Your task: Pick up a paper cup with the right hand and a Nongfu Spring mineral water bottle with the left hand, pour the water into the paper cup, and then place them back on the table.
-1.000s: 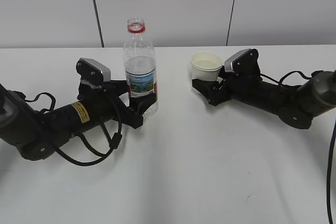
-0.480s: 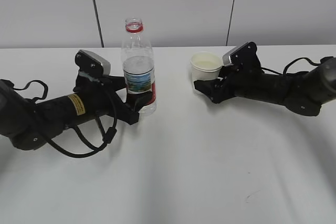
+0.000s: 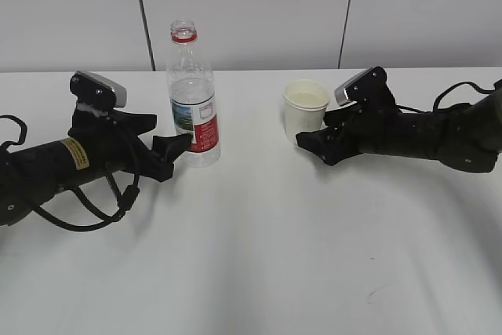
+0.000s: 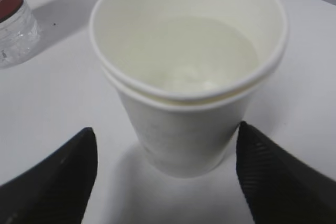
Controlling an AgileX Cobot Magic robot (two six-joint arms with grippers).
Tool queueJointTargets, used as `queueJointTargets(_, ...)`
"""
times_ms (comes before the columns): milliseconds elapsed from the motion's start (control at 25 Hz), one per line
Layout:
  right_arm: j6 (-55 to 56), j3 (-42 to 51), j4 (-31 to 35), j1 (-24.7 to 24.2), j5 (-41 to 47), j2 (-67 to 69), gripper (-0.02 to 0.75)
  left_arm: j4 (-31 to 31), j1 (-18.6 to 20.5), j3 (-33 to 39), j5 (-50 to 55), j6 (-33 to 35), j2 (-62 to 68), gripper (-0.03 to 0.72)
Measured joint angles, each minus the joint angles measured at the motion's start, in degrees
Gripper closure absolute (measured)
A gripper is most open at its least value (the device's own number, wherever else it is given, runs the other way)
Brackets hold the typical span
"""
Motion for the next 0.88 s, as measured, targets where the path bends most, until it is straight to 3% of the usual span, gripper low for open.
queueJointTargets(280,2.22,0.31,-2.4,0.0,4.94,-0.76,0.134,0.26,0.8,2.4,4.63,-0.13,-1.43,0.188)
queueJointTargets(520,3.87,0.31,-4.94,-0.5,14.81,-4.78,0.142,-7.19,4.7,3.63,8.14,-0.17,-4.16,0.188)
queueJointTargets(760,6.75,0.31,-2.26,-5.7,22.48,-7.86,0.143,-12.73,10.32,3.63,13.75,-0.17,-6.01,0.188)
queueJointTargets(880,10.39,0.34,-1.67,-8.13,26.82,-8.37,0.143,-14.34,11.26,1.62,21.67,-0.17,-6.97,0.188)
